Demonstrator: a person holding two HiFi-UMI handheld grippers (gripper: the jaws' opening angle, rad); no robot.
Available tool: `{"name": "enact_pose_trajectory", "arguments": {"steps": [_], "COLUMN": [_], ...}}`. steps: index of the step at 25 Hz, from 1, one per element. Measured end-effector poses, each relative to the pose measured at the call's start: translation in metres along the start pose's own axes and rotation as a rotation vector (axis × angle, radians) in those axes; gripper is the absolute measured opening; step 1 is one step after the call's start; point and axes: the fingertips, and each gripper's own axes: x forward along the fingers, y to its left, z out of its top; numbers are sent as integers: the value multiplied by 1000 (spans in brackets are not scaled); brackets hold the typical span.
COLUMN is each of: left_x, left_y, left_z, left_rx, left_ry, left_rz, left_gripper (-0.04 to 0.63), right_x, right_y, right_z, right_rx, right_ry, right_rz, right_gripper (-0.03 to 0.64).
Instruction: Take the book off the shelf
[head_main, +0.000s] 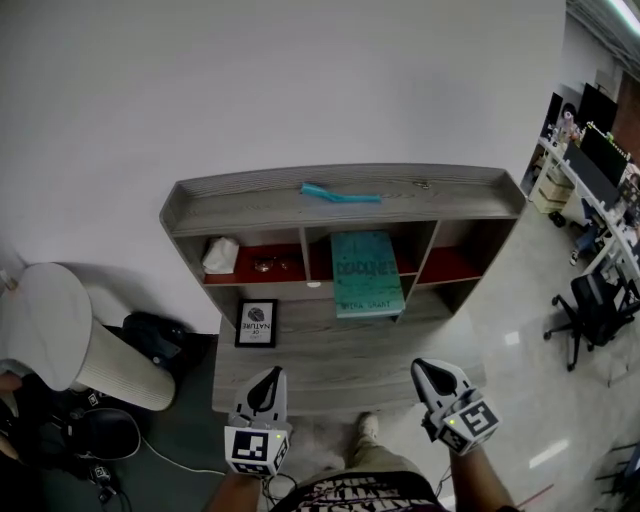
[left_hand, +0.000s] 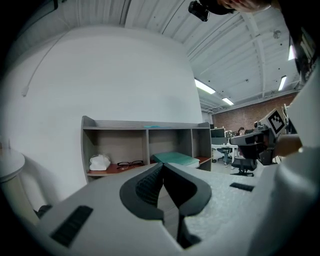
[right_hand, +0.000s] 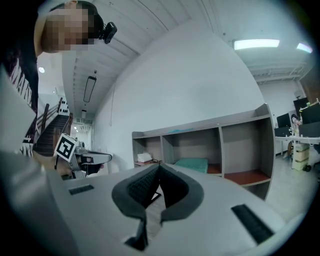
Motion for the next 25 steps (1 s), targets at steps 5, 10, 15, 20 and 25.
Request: {"name": "enact_pose_trajectory", "arguments": {"steps": [5, 10, 15, 20, 25], "left_x": [38, 73, 111, 147, 174], "left_y": [-2, -1, -3, -9, -12], "left_z": [2, -3, -8, -6, -10], "left_rx": [8, -3, -16, -12, -10], "left_ry": [6, 35, 55, 57, 67], "left_rz": [-13, -9, -14, -24, -23], "left_gripper": [6, 6, 6, 6, 6], "right_x": [23, 47, 72, 93, 113], "right_y": [-29, -58, -81, -102, -120], "right_z": [2, -2, -5, -5, -26], "right_rx": [12, 45, 72, 173, 273], "right_ry": [-4, 15, 33, 32, 119], "right_rz": [11, 29, 66, 103, 166], "right_gripper": [5, 5, 5, 5, 96]}}
